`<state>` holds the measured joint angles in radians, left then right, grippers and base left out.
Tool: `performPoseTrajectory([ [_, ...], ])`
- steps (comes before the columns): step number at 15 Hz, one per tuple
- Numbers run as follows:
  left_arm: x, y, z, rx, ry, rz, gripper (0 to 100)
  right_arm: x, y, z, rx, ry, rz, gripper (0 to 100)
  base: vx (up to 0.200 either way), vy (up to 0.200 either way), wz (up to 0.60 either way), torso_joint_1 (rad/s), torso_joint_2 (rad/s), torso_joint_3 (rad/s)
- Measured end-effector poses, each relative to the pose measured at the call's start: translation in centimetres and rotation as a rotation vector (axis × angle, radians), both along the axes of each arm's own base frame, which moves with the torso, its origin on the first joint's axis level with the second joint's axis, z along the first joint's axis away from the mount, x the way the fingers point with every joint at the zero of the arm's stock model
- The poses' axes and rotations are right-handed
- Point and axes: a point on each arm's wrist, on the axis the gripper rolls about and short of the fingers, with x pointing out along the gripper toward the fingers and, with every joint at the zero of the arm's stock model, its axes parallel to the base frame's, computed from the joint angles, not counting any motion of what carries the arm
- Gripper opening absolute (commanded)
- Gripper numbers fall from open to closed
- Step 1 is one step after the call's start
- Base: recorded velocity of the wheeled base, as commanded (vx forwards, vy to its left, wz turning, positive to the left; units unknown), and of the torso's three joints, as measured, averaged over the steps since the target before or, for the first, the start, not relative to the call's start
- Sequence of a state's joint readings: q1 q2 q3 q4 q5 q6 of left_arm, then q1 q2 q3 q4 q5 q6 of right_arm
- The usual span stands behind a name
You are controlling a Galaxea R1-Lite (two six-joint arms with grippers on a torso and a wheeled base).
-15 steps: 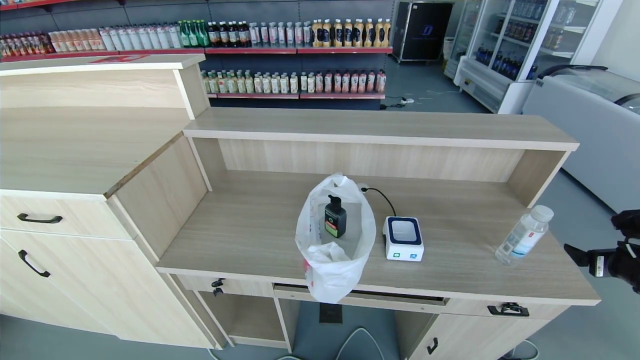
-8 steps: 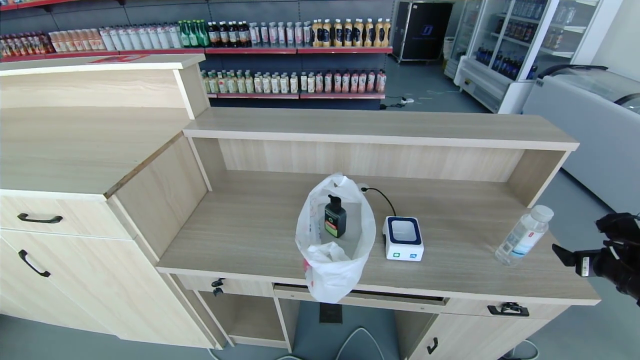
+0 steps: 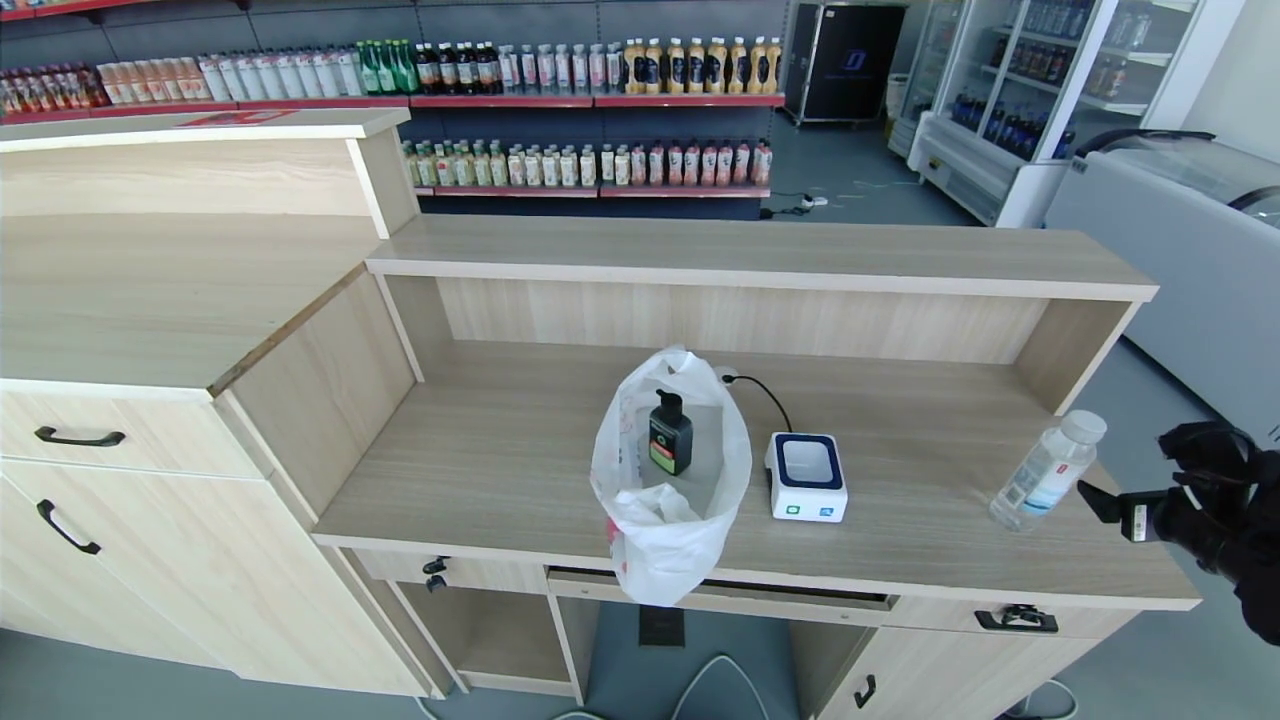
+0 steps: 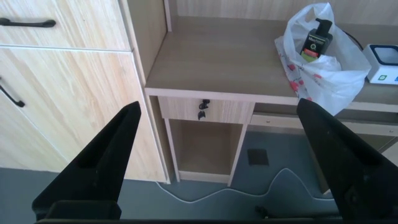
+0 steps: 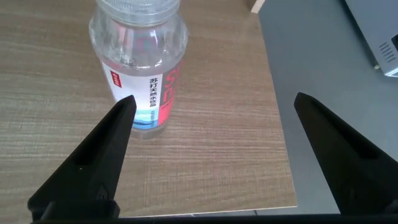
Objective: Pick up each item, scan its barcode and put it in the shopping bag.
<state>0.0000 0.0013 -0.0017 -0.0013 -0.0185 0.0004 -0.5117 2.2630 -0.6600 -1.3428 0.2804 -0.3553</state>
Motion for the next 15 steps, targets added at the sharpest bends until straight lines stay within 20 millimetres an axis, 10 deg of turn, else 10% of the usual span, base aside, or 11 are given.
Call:
performPoseTrajectory([
  [15,0.0,0.0,0.0,0.000,0.000,0.000,100,5.4,3.8,-2.2,0.041,-0.026,0.133,100,0.000,0.000,0.00,0.000,0.00,0.000],
])
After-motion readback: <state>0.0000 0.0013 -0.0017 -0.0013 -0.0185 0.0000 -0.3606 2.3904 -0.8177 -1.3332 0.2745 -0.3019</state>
